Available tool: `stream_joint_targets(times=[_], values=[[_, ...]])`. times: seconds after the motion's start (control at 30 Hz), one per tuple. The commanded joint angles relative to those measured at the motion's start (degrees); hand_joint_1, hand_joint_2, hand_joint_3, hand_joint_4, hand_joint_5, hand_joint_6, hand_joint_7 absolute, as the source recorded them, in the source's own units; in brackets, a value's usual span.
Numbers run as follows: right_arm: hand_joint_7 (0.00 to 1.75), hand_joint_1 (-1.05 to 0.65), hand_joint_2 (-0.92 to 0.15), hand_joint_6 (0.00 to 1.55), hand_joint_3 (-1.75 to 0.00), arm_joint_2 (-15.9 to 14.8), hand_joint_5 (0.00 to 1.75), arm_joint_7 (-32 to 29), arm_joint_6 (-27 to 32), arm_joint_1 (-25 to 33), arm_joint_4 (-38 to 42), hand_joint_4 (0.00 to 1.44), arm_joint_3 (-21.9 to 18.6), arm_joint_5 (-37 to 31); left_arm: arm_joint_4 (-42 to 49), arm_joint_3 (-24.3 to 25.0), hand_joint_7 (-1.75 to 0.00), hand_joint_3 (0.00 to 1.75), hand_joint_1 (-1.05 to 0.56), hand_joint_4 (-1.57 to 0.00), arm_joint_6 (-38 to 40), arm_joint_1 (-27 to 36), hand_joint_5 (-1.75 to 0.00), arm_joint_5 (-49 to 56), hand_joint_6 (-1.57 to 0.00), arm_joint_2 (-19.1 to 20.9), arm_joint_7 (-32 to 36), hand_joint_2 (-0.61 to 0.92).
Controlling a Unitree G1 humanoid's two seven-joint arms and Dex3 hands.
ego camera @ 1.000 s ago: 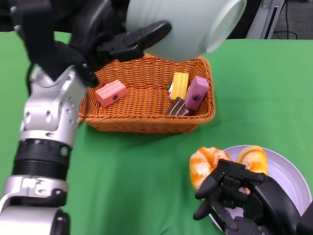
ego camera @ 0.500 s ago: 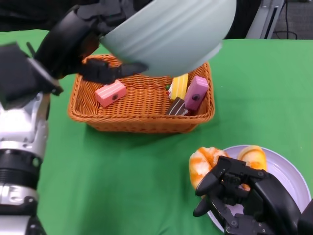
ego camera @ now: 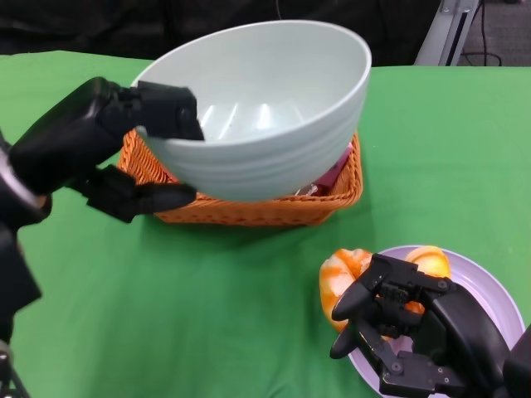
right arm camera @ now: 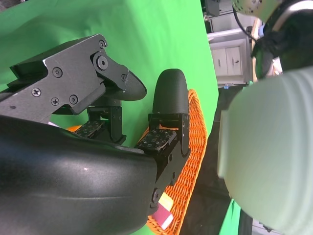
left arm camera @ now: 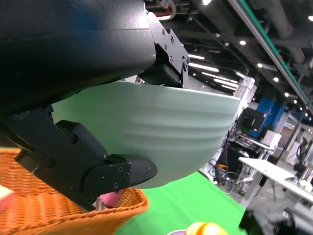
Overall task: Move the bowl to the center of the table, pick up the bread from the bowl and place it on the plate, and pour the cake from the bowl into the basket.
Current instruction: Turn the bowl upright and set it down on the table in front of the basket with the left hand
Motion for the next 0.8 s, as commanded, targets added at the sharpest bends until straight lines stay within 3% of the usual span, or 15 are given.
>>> stream_joint_targets(times=[0.03, 0.23, 0.33, 0.47, 0.6, 0.8], values=[[1.26, -0.09, -0.64, 0.67, -0.99, 0.0, 1.26, -0.4, -0.4, -0.5, 0.4, 0.73, -0.5, 0.3, 3.1, 0.6, -1.36, 0.70, -0.21, -0.75, -7.1, 1.0, -1.67, 1.2, -0.74, 2.9, 3.3, 0.75], [1.25, -0.09, -0.65, 0.66, -0.96, -0.1, 1.27, -0.4, 0.1, -0.7, 0.1, 0.72, -0.6, 0.5, 9.3, 2.5, -1.33, 0.57, -0.22, -0.75, -18.5, 1.7, -1.67, 6.6, -0.74, 5.4, 7.7, 0.75], [1.25, -0.10, -0.66, 0.66, -0.94, -0.2, 1.27, -0.3, -0.1, -0.8, 0.3, 0.71, -0.7, 0.4, 8.0, 3.3, -1.23, 0.56, -0.19, -0.77, -19.0, 5.0, -1.67, 9.7, -0.79, 7.0, 9.6, 0.71], [1.25, -0.10, -0.66, 0.66, -0.94, -0.3, 1.27, -0.3, -0.4, -0.9, 0.6, 0.71, -0.9, 0.3, 6.2, 4.0, -1.33, 0.52, -0.16, -0.79, -19.0, 9.2, -1.65, 14.6, -0.79, 8.6, 13.0, 0.72], [1.24, -0.11, -0.65, 0.65, -0.94, -0.5, 1.27, -0.1, -0.7, -1.0, 0.9, 0.71, -1.2, 0.2, 4.4, 5.2, -1.31, 0.23, -0.14, -0.81, -19.0, 12.6, -1.63, 21.6, -0.83, 9.8, 17.5, 0.79], [1.24, -0.12, -0.66, 0.66, -0.92, -0.4, 1.27, -0.4, -0.8, -0.7, 0.6, 0.72, -1.2, -0.2, 3.6, 4.2, -1.10, 0.08, -0.16, -0.85, -19.0, 15.1, -1.60, 33.0, -0.92, 10.9, 28.7, 0.85]])
